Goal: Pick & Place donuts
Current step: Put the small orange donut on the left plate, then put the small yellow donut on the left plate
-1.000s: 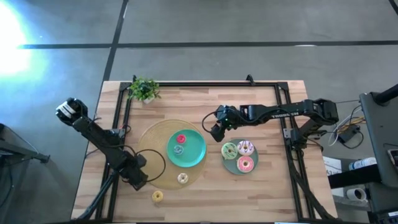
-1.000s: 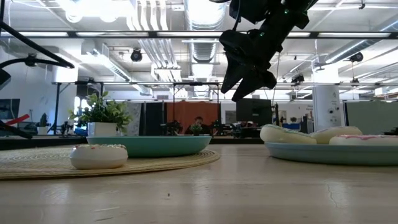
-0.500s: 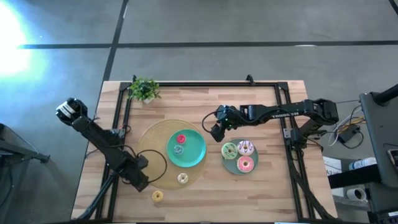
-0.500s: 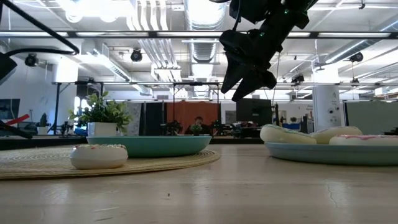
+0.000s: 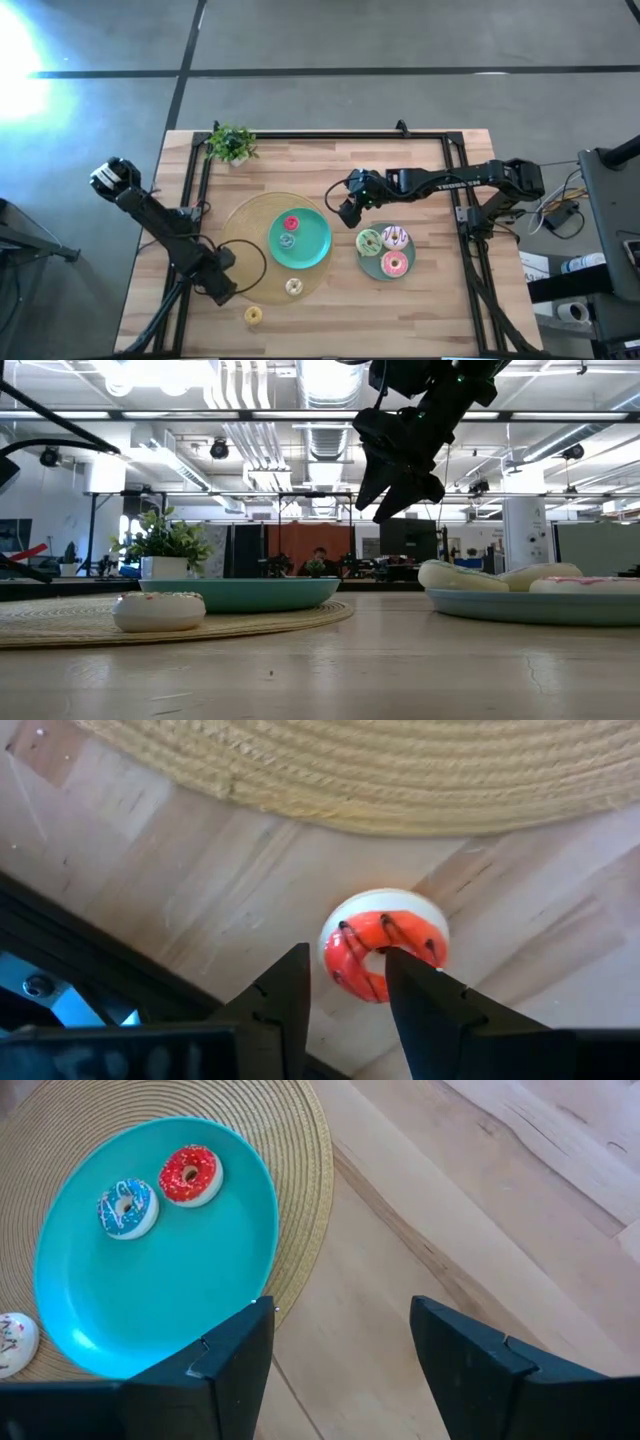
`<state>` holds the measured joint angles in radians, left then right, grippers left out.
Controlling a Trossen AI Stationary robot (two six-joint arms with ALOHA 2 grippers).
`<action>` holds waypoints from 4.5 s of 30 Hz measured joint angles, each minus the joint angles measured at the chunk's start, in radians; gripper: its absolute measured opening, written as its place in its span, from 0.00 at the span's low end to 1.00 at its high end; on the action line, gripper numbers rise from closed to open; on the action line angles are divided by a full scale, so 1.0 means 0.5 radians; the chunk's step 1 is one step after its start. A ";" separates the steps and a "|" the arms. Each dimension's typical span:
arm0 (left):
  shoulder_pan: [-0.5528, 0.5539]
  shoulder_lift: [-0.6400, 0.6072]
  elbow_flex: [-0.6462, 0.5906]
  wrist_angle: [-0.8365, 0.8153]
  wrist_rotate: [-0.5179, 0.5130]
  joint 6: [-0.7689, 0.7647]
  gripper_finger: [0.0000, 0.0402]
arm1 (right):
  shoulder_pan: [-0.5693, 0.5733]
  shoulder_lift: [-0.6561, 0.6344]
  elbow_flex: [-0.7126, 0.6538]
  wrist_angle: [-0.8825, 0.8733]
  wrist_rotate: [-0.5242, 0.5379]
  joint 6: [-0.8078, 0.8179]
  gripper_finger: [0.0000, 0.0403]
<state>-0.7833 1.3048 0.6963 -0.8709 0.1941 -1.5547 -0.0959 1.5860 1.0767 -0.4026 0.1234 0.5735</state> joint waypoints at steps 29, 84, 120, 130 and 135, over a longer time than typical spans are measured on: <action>-0.089 -0.005 -0.257 0.434 -0.138 -0.133 0.15 | -0.001 0.000 -0.002 0.011 0.018 -0.007 0.56; 1.118 1.060 1.100 0.420 -0.690 0.777 0.00 | 1.270 -0.944 -0.361 -0.665 0.896 0.777 0.50; 0.862 0.738 1.139 -0.267 -0.686 1.017 0.23 | 1.295 -0.943 -0.430 -0.536 1.168 1.010 0.50; 0.113 0.690 1.000 -0.061 -0.548 0.806 0.23 | 1.295 -0.943 -0.431 -0.537 1.177 0.981 0.50; 0.003 0.694 0.841 0.254 -0.539 0.439 0.23 | 1.295 -0.942 -0.440 -0.540 1.234 0.940 0.50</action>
<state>-0.7816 1.6516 1.1168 -0.7441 -0.0753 -1.3353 0.5514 1.1149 0.8568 -0.6725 0.7403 1.0436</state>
